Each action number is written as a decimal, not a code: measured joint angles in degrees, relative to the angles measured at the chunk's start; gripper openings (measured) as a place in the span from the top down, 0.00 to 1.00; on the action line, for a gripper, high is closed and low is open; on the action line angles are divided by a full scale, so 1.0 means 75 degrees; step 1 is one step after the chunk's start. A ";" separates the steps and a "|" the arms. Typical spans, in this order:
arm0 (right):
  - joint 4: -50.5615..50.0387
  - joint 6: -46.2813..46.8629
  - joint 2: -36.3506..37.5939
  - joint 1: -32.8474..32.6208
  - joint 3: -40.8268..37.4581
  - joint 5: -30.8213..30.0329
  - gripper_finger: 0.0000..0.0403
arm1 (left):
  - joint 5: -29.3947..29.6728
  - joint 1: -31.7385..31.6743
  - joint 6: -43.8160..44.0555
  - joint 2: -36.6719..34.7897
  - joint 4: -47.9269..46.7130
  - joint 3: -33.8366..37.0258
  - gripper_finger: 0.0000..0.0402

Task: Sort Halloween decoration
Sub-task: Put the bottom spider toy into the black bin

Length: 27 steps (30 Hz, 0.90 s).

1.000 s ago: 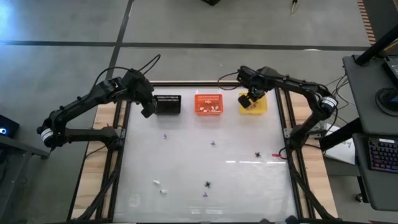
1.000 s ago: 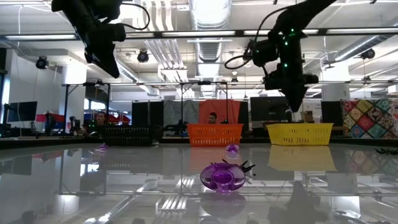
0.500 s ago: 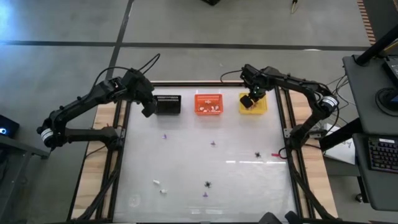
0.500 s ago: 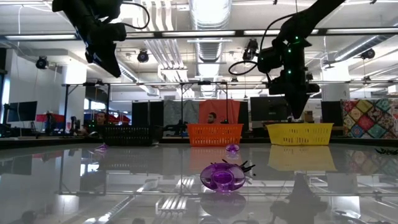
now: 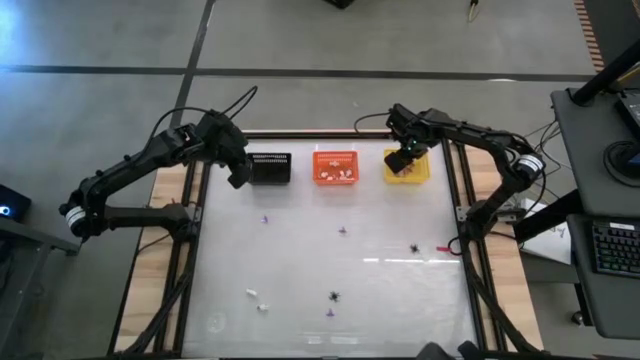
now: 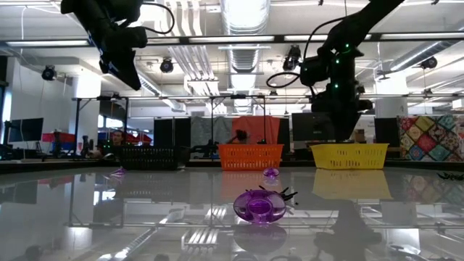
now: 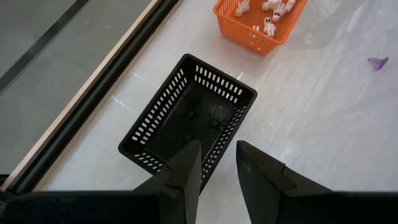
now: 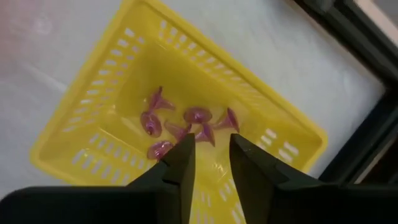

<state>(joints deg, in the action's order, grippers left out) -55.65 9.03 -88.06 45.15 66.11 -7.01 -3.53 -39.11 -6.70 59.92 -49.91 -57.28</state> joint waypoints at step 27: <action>-0.0514 0.2670 0.0798 -0.1628 0.0000 0.0223 0.69 | -0.1467 0.0978 0.0625 0.0003 -0.0772 0.0067 0.79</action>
<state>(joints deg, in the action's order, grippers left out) -59.51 29.05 -82.08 32.94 66.11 -5.34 -14.53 -31.78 -2.01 59.94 -55.70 -56.77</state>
